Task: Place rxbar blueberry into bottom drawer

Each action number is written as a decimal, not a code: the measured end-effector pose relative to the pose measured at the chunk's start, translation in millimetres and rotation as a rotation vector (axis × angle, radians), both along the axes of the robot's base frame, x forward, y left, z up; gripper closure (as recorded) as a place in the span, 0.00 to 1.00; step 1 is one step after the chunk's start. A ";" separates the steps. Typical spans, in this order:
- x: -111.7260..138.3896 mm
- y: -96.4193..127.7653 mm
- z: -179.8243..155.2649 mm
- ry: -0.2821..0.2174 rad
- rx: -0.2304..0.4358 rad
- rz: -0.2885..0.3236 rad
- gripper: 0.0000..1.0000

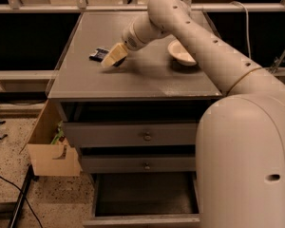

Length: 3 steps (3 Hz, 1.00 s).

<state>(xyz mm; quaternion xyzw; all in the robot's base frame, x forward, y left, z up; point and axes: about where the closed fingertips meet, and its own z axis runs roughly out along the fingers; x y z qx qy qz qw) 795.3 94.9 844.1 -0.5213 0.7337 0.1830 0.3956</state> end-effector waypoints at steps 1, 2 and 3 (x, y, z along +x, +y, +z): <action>-7.3 5.4 -5.9 0.018 -0.018 -0.004 0.00; -9.3 9.3 -10.1 0.033 -0.020 -0.011 0.00; -6.4 11.6 -17.9 0.056 -0.007 -0.030 0.00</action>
Offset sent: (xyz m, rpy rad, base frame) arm -0.0114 0.0081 -0.0089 -0.0224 0.0410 -0.0276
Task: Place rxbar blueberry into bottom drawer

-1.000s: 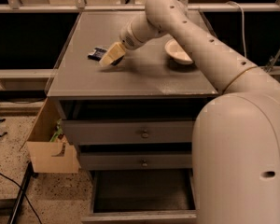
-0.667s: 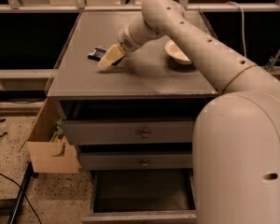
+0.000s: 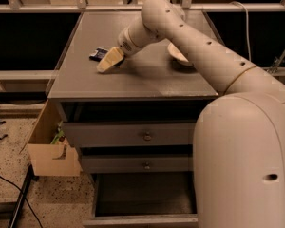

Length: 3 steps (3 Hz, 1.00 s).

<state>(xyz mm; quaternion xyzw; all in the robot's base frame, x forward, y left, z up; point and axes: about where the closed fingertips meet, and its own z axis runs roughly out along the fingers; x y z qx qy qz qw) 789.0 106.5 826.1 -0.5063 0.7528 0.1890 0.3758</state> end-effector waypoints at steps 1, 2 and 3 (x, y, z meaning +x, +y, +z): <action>4.6 1.5 -10.3 0.041 0.011 -0.020 0.00; 6.0 1.4 -15.8 0.070 0.010 -0.031 0.00; 6.5 0.7 -16.4 0.081 0.009 -0.039 0.27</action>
Offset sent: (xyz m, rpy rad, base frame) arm 0.0092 -0.0047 -0.0158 0.0113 0.0960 -0.0527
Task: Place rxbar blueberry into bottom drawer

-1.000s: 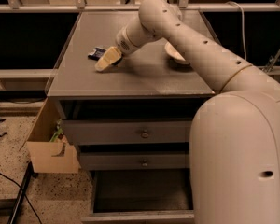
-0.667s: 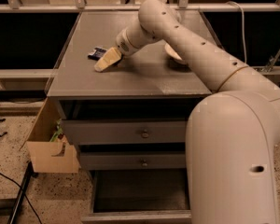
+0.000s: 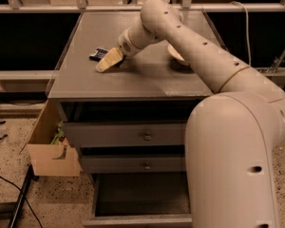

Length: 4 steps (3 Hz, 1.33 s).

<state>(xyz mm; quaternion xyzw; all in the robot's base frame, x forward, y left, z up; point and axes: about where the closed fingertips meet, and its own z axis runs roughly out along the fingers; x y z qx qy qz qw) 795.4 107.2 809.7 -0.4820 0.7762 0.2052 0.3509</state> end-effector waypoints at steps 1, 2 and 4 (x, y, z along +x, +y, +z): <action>-0.1 -0.2 0.9 0.001 0.000 -0.001 0.50; -0.1 -0.2 9.0 0.001 0.000 -0.001 0.73; 0.0 -0.5 18.5 0.000 0.000 -0.002 1.00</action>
Offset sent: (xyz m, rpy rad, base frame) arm -0.0037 -0.0168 0.0367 0.0014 0.0018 -0.0567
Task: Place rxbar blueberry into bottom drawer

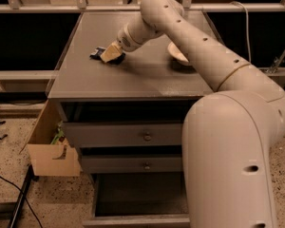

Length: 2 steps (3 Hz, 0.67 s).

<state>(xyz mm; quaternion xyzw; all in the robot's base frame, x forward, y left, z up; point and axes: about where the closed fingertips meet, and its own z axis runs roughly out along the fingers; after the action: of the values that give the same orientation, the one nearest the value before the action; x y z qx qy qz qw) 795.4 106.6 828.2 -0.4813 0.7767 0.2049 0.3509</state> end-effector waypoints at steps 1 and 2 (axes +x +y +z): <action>-7.9 -12.1 43.0 -0.023 0.016 -0.060 1.00; -7.9 -12.1 43.0 -0.023 0.016 -0.060 1.00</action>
Offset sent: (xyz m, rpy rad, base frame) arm -0.0116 -0.0240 0.0752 0.0267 -0.0564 -0.0917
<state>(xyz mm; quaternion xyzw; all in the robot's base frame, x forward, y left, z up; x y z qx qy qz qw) 787.5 94.5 871.2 -0.4574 0.7849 0.1949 0.3697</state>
